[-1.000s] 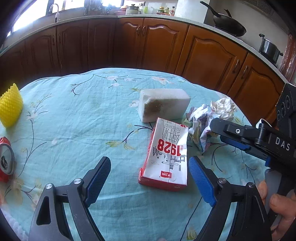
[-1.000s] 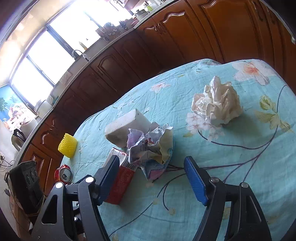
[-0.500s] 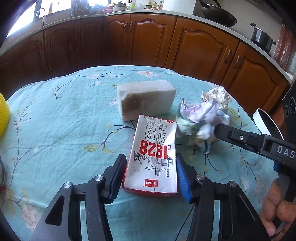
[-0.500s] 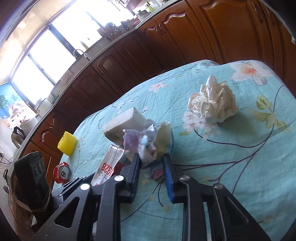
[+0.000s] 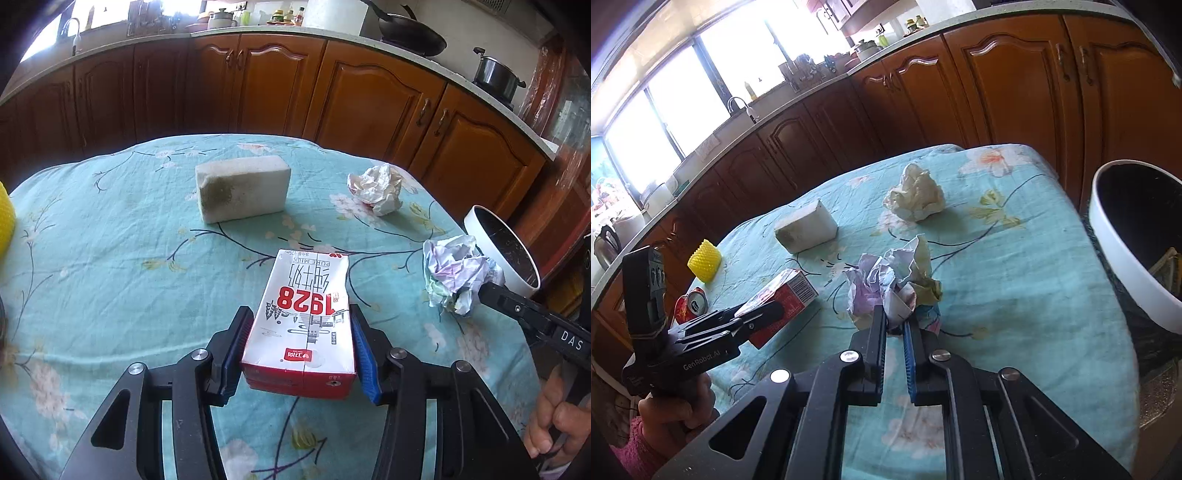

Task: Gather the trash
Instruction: 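Grasp the red-and-white milk carton with the left tool while the right tool grasps crumpled purple-white paper, then carry the carton and paper over the bin and open both tools to drop them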

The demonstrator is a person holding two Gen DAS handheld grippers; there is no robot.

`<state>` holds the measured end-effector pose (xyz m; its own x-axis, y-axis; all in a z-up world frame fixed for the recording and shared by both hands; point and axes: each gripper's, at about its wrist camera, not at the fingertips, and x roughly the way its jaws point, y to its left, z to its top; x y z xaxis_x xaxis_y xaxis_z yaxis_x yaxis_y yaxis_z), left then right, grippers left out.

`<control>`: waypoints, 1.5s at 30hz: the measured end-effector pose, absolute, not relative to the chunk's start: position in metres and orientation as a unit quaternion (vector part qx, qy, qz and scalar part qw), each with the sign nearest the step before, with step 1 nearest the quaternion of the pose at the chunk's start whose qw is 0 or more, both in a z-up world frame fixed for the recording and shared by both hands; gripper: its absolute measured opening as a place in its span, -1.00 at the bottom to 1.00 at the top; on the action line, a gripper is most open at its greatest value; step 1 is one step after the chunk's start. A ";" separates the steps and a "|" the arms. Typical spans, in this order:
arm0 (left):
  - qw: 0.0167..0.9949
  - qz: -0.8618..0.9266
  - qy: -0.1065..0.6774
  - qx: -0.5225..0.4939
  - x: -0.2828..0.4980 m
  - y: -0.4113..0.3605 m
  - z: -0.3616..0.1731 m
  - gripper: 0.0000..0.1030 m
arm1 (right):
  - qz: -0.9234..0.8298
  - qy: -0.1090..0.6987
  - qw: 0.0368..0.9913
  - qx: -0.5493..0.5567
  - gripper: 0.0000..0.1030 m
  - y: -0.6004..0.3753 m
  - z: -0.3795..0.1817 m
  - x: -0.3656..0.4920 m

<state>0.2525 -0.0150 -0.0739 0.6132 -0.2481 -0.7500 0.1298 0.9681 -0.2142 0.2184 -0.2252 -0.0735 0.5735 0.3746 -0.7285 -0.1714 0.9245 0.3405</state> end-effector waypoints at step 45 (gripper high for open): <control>0.899 -0.257 0.352 0.029 0.233 -0.199 -0.018 -0.06 | 0.017 0.339 0.929 0.147 -0.83 -0.374 -0.027 0.138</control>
<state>0.2325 -0.1989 -0.0180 0.6197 -0.4422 -0.6484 0.4826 0.8662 -0.1296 0.1376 -0.3743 -0.0274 0.7700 0.1319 -0.6243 0.0677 0.9560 0.2854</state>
